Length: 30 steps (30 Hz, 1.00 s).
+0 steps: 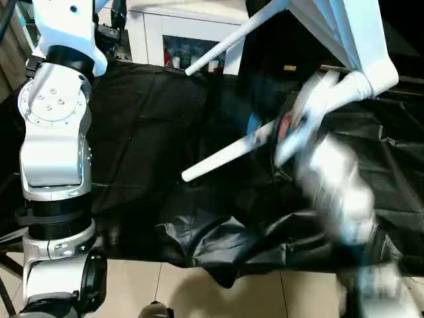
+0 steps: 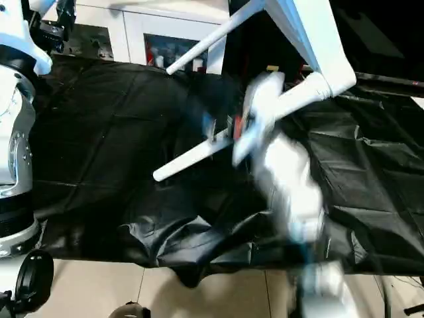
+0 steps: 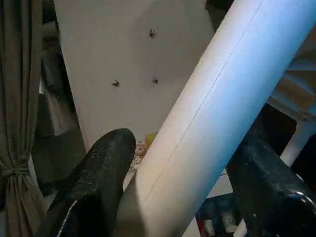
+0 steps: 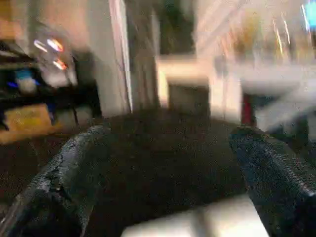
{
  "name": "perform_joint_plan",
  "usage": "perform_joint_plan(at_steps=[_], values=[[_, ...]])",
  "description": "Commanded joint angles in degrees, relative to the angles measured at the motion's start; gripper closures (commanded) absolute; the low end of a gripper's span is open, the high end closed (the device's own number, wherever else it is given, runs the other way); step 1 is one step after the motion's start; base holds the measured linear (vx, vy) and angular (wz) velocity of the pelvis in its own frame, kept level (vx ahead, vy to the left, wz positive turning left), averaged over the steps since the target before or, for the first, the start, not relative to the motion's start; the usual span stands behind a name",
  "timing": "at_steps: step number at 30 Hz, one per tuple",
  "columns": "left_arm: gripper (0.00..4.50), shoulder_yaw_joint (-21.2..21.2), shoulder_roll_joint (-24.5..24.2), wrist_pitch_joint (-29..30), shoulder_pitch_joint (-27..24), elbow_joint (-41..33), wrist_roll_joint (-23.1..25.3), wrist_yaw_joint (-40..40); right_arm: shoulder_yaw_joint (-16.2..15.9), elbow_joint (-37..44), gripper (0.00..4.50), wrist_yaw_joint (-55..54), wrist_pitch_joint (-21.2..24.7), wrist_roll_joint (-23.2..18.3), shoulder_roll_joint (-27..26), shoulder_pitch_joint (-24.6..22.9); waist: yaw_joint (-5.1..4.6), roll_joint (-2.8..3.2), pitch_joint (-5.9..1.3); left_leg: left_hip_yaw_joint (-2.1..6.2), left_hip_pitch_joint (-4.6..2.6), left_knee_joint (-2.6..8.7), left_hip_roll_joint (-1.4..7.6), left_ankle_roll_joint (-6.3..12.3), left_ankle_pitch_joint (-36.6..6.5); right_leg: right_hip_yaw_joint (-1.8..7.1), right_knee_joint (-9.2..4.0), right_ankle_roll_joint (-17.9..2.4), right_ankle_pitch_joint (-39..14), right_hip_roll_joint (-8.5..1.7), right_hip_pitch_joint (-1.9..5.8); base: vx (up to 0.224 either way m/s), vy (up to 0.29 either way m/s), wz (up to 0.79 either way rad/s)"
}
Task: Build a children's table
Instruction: Flip table
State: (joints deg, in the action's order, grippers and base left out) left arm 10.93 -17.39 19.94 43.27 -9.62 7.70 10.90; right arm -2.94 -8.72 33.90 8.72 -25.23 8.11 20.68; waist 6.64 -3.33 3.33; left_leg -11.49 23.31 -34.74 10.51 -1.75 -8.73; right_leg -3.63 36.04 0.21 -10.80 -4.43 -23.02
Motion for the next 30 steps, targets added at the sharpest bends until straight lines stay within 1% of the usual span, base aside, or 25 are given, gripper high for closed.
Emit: perform_joint_plan(at_steps=[1,2,3,4,5,6,8,9,10,12,13,14,15,17,18,19,20,21,22,23,24,27,28,29,30], values=[[1.64,0.74,1.21,1.25,0.45,0.6,-2.48,-1.1,0.92,0.96,0.01,-1.65,3.63,-1.4,0.63,-2.17,-0.22,0.38,-4.15,1.96,-1.98,4.68,2.84,-2.56,-16.08,2.62,-4.46,-8.14,-10.6,-3.91,1.89,0.0,0.0,0.0],[1.64,0.73,1.2,1.27,0.41,0.56,-2.49,-1.12,1.07,1.19,0.0,-1.83,4.17,-1.76,0.56,-2.88,-0.34,0.35,-4.05,1.96,-2.01,4.71,2.89,-2.49,-16.43,2.67,-4.51,-7.89,-11.42,-3.92,1.82,0.0,0.0,0.0],[1.67,0.71,1.16,1.33,0.34,0.51,-2.49,-1.13,1.21,1.7,0.0,-2.32,5.21,-2.07,0.62,-4.0,-0.39,0.43,-3.8,2.05,-2.22,4.81,2.9,-2.68,-18.57,2.68,-5.05,-6.95,-15.89,-4.11,1.57,0.0,0.0,0.0],[1.67,0.7,1.13,1.35,0.32,0.51,-2.48,-1.12,1.21,1.8,0.0,-2.55,5.51,-1.98,0.7,-4.31,-0.34,0.49,-3.81,2.09,-2.4,4.79,2.96,-2.9,-18.86,2.72,-5.11,-6.8,-16.54,-4.11,1.45,0.0,0.0,0.0],[1.68,0.67,1.03,1.44,0.21,0.44,-2.49,-1.15,1.3,2.48,0.0,-3.41,6.72,-2.0,0.82,-5.29,-0.39,0.36,-3.77,2.08,-2.35,4.83,2.93,-3.03,-19.04,2.74,-5.19,-6.54,-17.23,-4.09,1.45,0.0,0.0,0.0],[1.68,0.63,0.95,1.46,0.15,0.39,-2.5,-1.19,1.89,2.22,0.0,-5.88,7.4,-1.0,0.66,-5.82,-0.33,0.38,-3.69,2.08,-2.34,4.89,2.94,-3.15,-19.12,2.77,-5.32,-6.21,-17.84,-4.1,1.37,0.0,0.0,0.0],[1.68,0.63,0.95,1.46,0.15,0.39,-2.5,-1.19,1.89,2.22,0.0,-5.88,7.4,-1.0,0.66,-5.82,-0.41,0.39,-3.72,2.15,-2.37,4.9,2.92,-3.38,-19.5,2.71,-5.34,-6.03,-18.57,-4.15,1.31,0.0,0.0,0.0],[1.69,0.55,0.88,1.49,0.1,0.37,-2.52,-1.21,3.47,0.41,0.0,-10.51,7.37,1.48,-0.16,-5.17,-0.45,0.43,-3.68,2.21,-2.35,4.96,2.92,-3.53,-19.92,2.66,-5.42,-5.83,-19.29,-4.15,1.29,0.0,0.0,0.0],[1.69,0.49,0.81,1.48,0.04,0.35,-2.51,-1.25,4.9,-0.93,0.0,-13.93,7.78,2.45,-0.79,-4.36,-0.65,0.27,-3.57,2.21,-2.36,5.03,2.89,-3.94,-20.17,2.67,-5.53,-5.65,-20.32,-4.12,1.02,0.0,0.0,0.0],[1.7,0.41,0.69,1.52,-0.03,0.3,-2.55,-1.33,7.27,-2.03,0.0,-16.15,8.02,0.81,-1.92,-3.01,-0.85,0.35,-3.5,2.31,-2.56,5.0,2.75,-4.6,-22.14,2.6,-5.74,-5.02,-23.51,-4.2,0.78,0.0,0.0,0.0],[1.75,0.39,0.66,1.54,-0.04,0.28,-2.57,-1.35,7.75,-1.96,0.0,-15.92,8.12,-0.17,-2.15,-2.72,-0.97,0.42,-3.43,2.42,-2.8,4.96,2.77,-4.83,-23.77,2.59,-5.99,-4.44,-25.41,-4.26,0.56,0.0,0.0,0.0],[1.75,0.38,0.58,1.57,-0.1,0.22,-2.56,-1.42,8.26,-1.77,0.0,-15.97,8.74,-1.11,-2.17,-2.0,-0.94,0.4,-3.46,2.46,-2.96,4.89,2.76,-4.96,-24.47,2.57,-6.13,-3.88,-25.87,-4.27,0.47,0.0,0.0,0.0],[1.82,0.38,0.56,1.57,-0.14,0.18,-2.58,-1.43,8.52,-1.75,0.0,-15.89,8.94,-1.64,-2.27,-1.62,-1.0,0.46,-3.45,2.55,-2.75,5.01,2.76,-4.9,-24.48,2.55,-6.07,-3.61,-25.41,-4.18,0.58,0.0,0.0,0.0],[1.87,0.37,0.53,1.58,-0.18,0.15,-2.58,-1.42,8.92,-1.73,0.0,-15.75,9.33,-2.55,-2.46,-1.11,-1.06,0.45,-3.56,2.51,-2.66,5.05,2.75,-4.98,-23.83,2.55,-5.99,-3.64,-24.19,-4.18,0.61,0.0,0.0,0.0],[1.87,0.35,0.47,1.6,-0.19,0.16,-2.54,-1.45,9.18,-1.8,0.0,-16.36,10.41,-3.09,-2.52,-0.78,-1.06,0.47,-3.66,2.54,-2.63,5.04,2.75,-4.99,-23.38,2.53,-5.85,-3.83,-23.31,-4.15,0.7,0.0,0.0,0.0],[1.9,0.32,0.4,1.66,-0.24,0.11,-2.49,-1.53,8.76,-1.65,0.0,-16.65,12.19,-2.94,-2.23,-0.7,-1.07,0.19,-3.75,2.4,-2.47,4.99,2.72,-4.79,-22.14,2.54,-5.7,-4.15,-21.3,-4.05,0.86,0.0,0.0,0.0],[1.9,0.3,0.3,1.69,-0.3,0.07,-2.42,-1.62,8.24,-1.44,0.0,-16.96,14.3,-2.76,-1.93,-0.78,-1.05,0.07,-3.79,2.3,-2.3,5.0,2.69,-4.41,-20.54,2.58,-5.46,-4.52,-19.35,-3.96,1.01,0.0,0.0,0.0],[1.95,0.3,0.23,1.71,-0.35,0.02,-2.44,-1.74,7.85,-1.14,0.0,-17.4,15.75,-2.19,-1.82,-1.06,-1.02,0.15,-3.83,2.27,-2.23,4.96,2.67,-4.23,-19.8,2.6,-5.3,-4.72,-18.49,-3.96,1.09,0.0,0.0,0.0],[1.95,0.32,0.19,1.73,-0.37,0.01,-2.49,-1.78,7.8,-0.7,0.0,-17.19,15.42,-2.12,-2.0,-1.48,-1.05,0.09,-3.83,2.19,-2.15,4.94,2.65,-4.02,-19.2,2.63,-5.28,-4.9,-17.91,-3.98,1.13,0.0,0.0,0.0],[1.97,0.34,0.15,1.73,-0.39,0.01,-2.49,-1.8,7.86,-0.45,0.0,-17.24,15.38,-2.16,-2.17,-1.77,-0.94,0.16,-3.88,2.11,-2.14,4.85,2.7,-3.79,-18.45,2.67,-5.24,-5.16,-17.08,-4.13,1.11,0.0,0.0,0.0],[1.99,0.34,0.08,1.71,-0.43,0.01,-2.51,-1.84,8.13,-0.33,0.0,-17.64,14.9,-2.08,-2.49,-2.02,-0.9,0.04,-3.92,2.07,-2.05,4.81,2.7,-3.59,-17.64,2.67,-5.11,-5.43,-16.24,-4.17,1.22,0.0,0.0,0.0],[2.01,0.33,0.04,1.66,-0.44,0.02,-2.51,-1.82,8.71,-1.75,0.0,-17.53,13.41,-2.04,-2.85,-1.1,-0.88,0.14,-4.05,2.0,-2.01,4.8,2.79,-3.39,-15.62,2.64,-4.68,-6.33,-13.16,-4.02,1.39,0.0,0.0,0.0],[2.01,0.31,0.05,1.57,-0.41,0.13,-2.52,-1.73,9.47,-3.68,0.0,-17.06,12.44,-2.35,-3.12,0.6,-0.87,0.74,-4.07,2.06,-2.04,4.81,2.78,-3.59,-15.37,2.63,-4.47,-6.75,-12.07,-4.01,1.41,0.0,0.0,0.0],[2.02,0.29,0.08,1.5,-0.38,0.24,-2.52,-1.71,10.16,-5.45,0.0,-16.53,11.88,-2.8,-3.26,2.15,-1.19,0.42,-4.11,1.98,-2.02,4.77,2.71,-3.63,-15.71,2.59,-4.44,-7.22,-11.48,-3.92,1.45,0.0,0.0,0.0],[2.02,0.29,0.08,1.5,-0.38,0.24,-2.52,-1.71,10.16,-5.45,0.0,-16.53,11.88,-2.8,-3.26,2.15,-1.22,0.35,-4.16,1.98,-1.95,4.76,2.68,-3.57,-15.49,2.58,-4.41,-7.4,-11.29,-3.94,1.62,0.0,0.0,0.0]])
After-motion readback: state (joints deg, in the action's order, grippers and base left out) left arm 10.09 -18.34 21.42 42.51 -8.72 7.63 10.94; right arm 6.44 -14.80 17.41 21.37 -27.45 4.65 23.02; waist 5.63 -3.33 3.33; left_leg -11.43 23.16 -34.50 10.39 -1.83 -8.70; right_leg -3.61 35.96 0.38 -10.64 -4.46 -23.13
